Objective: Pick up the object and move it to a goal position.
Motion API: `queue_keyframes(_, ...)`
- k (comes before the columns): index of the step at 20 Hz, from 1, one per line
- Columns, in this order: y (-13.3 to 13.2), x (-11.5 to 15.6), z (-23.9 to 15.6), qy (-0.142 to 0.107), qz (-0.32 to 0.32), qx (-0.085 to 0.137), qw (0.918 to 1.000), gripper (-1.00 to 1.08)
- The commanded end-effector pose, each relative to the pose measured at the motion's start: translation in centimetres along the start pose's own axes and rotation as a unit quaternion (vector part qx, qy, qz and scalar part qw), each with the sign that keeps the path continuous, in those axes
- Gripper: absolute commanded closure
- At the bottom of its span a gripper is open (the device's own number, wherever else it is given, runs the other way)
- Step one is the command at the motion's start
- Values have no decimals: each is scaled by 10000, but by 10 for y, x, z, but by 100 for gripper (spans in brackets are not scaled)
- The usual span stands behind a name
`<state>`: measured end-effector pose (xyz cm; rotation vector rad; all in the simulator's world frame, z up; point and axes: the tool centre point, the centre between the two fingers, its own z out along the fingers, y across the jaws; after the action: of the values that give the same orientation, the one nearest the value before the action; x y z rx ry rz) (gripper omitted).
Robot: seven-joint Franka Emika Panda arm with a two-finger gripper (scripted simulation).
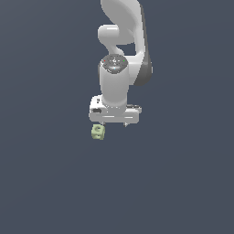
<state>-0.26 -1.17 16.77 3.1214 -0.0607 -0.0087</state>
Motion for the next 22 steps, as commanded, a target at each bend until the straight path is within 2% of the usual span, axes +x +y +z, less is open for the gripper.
queue_keyframes(1, 0, 0, 0, 0, 0, 0, 10000, -92)
queue_keyframes(12, 10, 8, -19, 101, 48, 90, 9999, -92)
queue_keyframes(17, 17, 5, -9, 90, 77, 91, 9999, -92)
queue_keyframes(22, 37, -4, 15, 73, 168, 101, 9998, -92)
